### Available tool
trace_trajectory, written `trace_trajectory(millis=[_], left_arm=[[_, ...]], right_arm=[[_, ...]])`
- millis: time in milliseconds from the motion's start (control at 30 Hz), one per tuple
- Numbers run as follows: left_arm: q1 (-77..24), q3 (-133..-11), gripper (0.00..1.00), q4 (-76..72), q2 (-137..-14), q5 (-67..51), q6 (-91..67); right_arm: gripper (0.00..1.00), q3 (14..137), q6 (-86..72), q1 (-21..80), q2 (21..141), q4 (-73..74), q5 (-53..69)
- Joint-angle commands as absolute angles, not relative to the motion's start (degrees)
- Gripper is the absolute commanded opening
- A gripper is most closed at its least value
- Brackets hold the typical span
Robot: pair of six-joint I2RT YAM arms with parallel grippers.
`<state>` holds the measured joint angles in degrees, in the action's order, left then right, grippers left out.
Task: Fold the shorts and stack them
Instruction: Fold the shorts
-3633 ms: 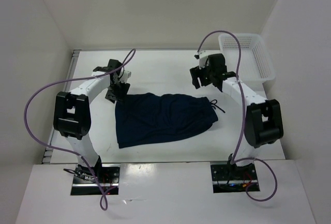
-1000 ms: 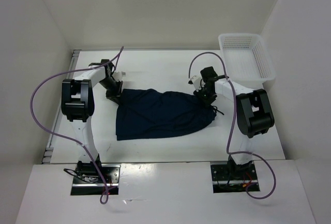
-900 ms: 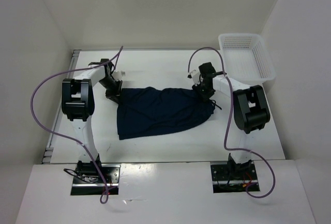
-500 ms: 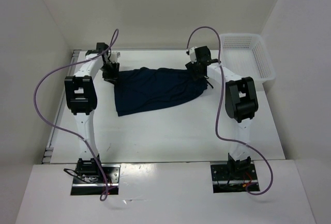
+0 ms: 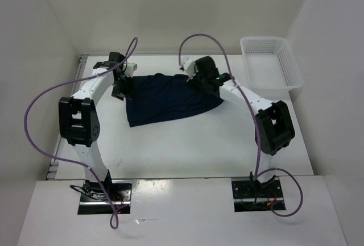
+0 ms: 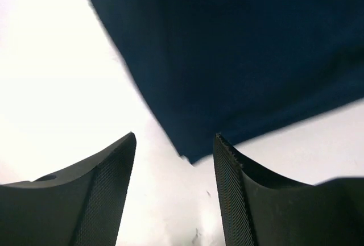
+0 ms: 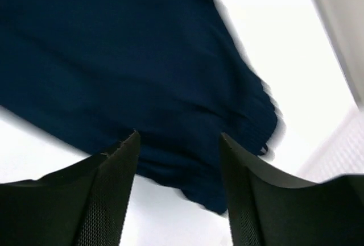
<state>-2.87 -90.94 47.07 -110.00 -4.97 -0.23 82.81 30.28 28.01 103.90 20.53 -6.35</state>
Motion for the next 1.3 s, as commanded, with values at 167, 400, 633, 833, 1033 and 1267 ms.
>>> trace_trajectory(millis=[167,400,633,833,1033,1267], left_arm=[[-5.4,-81.7,0.6,48.8,-108.5,-8.5,0.0],[-6.5,-79.6,0.6,48.0,-110.3,-8.4,0.0],[-6.5,-78.4,0.6,46.3,-112.0,-6.4,0.0],[-6.5,-79.0,0.6,46.3,-113.0,-6.4,0.0],[-6.5,-78.4,0.38,46.3,-113.0,-5.3,0.0],[-6.5,-78.9,0.12,46.8,-113.0,-2.9,0.0]], right_arm=[[0.43,77.4,34.1,38.9,104.9,19.8,4.6],[0.4,79.2,34.7,38.9,110.9,19.1,5.8],[0.44,78.6,34.7,38.9,114.6,16.9,4.7],[0.24,79.1,34.7,38.9,115.2,16.3,2.8],[0.08,77.3,36.7,38.9,113.8,16.3,2.3],[0.08,77.2,38.8,38.9,113.2,17.5,2.3]])
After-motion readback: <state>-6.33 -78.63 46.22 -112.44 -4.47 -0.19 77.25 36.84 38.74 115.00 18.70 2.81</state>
